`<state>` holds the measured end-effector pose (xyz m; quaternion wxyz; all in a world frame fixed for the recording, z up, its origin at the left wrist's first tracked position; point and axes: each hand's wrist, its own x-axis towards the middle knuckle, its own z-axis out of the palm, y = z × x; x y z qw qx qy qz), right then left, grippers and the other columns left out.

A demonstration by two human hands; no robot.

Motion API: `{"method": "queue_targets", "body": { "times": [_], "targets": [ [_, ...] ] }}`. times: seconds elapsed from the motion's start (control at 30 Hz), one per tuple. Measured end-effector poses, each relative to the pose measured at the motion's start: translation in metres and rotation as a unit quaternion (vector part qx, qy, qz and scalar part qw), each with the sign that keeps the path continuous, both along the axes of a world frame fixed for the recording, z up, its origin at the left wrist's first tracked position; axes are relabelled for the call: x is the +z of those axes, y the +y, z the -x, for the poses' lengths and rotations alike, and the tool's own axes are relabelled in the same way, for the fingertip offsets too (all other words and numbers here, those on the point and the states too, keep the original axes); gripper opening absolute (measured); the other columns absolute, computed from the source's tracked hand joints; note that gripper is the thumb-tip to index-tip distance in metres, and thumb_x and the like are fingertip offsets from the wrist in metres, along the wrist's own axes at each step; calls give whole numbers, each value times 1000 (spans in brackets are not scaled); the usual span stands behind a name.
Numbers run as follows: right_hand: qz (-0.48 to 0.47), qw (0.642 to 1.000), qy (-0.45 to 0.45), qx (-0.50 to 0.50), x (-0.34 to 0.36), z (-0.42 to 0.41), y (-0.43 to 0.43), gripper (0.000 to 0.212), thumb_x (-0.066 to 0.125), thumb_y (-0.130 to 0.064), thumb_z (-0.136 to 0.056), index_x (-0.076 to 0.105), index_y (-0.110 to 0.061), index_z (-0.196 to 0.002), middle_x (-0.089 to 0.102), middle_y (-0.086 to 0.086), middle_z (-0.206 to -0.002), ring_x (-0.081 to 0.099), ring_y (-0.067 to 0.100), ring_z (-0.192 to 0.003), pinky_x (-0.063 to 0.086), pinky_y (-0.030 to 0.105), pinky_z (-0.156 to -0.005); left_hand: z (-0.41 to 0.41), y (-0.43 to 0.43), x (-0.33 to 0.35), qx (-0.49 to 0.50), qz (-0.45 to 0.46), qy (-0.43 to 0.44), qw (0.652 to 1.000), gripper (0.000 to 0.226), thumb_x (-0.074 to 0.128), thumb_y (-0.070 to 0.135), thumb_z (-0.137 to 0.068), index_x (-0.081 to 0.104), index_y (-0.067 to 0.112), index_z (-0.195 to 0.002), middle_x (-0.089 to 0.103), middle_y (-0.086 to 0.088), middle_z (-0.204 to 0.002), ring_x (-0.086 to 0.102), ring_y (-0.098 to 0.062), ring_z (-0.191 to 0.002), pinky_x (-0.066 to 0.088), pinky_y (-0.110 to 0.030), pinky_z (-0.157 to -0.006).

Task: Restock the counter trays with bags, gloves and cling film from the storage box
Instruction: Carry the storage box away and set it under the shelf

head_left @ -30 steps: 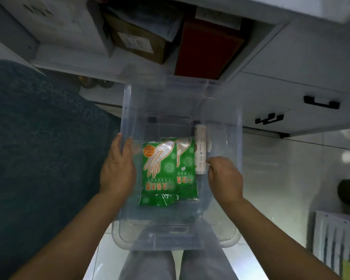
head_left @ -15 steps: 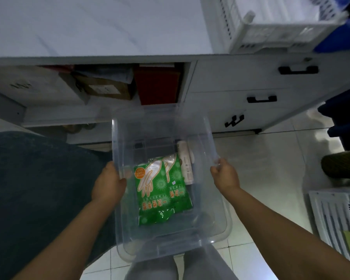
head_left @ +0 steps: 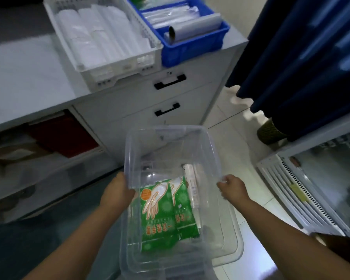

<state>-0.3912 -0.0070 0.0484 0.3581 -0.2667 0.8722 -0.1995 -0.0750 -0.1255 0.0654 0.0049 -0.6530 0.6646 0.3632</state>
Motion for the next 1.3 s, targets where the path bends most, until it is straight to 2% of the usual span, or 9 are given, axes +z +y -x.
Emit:
{"method": "queue_targets", "body": {
  "times": [0.2, 0.37, 0.47, 0.6, 0.7, 0.83, 0.97, 1.2, 1.3],
  "targets": [
    [24, 997, -11, -70, 24, 136, 53, 6, 62, -12, -81, 57, -13, -85, 63, 10, -75, 59, 23, -57, 51, 34, -62, 156, 7, 24, -76, 35, 6, 997, 32, 68, 10, -72, 49, 5, -98, 60, -12, -90, 61, -34, -83, 37, -29, -60],
    [15, 996, 42, -78, 55, 232, 90, 16, 67, -15, -79, 54, -15, -88, 59, 3, -72, 61, 24, -68, 47, 28, -63, 274, 11, 43, -112, 47, 33, 992, 25, 66, 10, -75, 44, 18, -84, 50, 0, -77, 48, -13, -59, 33, -24, -48],
    [22, 993, 91, -72, 76, 276, 97, 16, 68, -16, -78, 54, -12, -87, 58, 4, -75, 58, 24, -71, 39, 26, -62, 327, 4, 52, -142, 51, 30, 988, 22, 65, 13, -76, 51, 10, -93, 58, -5, -83, 54, -23, -71, 41, -28, -59],
    [45, 989, 109, -94, 96, 321, 86, 16, 64, -14, -79, 49, -13, -74, 50, -1, -66, 52, 22, -65, 35, 27, -52, 383, -17, 66, -178, 87, 10, 980, 24, 64, 17, -77, 50, 7, -94, 61, -13, -89, 58, -31, -79, 38, -29, -61],
    [61, 985, 114, -114, 105, 351, 67, 29, 63, -12, -81, 40, -17, -65, 45, -2, -62, 44, 16, -57, 31, 24, -49, 419, -44, 74, -187, 98, 1, 978, 24, 64, 19, -78, 46, 9, -90, 62, -16, -94, 57, -31, -80, 36, -30, -61],
    [64, 981, 141, -118, 114, 391, 26, 30, 61, -12, -84, 38, -16, -65, 42, -2, -62, 40, 11, -55, 28, 24, -47, 467, -94, 80, -194, 97, 15, 976, 26, 65, 18, -77, 49, 7, -94, 63, -18, -99, 60, -34, -88, 37, -29, -62],
    [72, 975, 139, -158, 124, 432, -27, 21, 59, -12, -83, 43, -11, -69, 47, 3, -65, 44, 17, -57, 30, 27, -49, 518, -155, 88, -202, 83, 56, 974, 24, 64, 17, -75, 50, 8, -94, 62, -18, -101, 60, -35, -91, 37, -29, -63],
    [66, 963, 189, -182, 149, 500, -128, 30, 59, -13, -82, 36, -15, -63, 41, 1, -60, 38, 17, -53, 27, 29, -48, 598, -267, 119, -233, 110, 90, 962, 22, 64, 20, -77, 43, 14, -84, 47, 1, -72, 49, -21, -66, 34, -29, -51],
    [77, 960, 198, -182, 155, 534, -168, 28, 60, -14, -82, 38, -14, -64, 43, 1, -61, 40, 16, -54, 30, 28, -49, 632, -308, 130, -230, 123, 102, 960, 26, 65, 21, -77, 40, 17, -86, 45, 3, -69, 48, -16, -62, 34, -28, -48]
  ]
}}
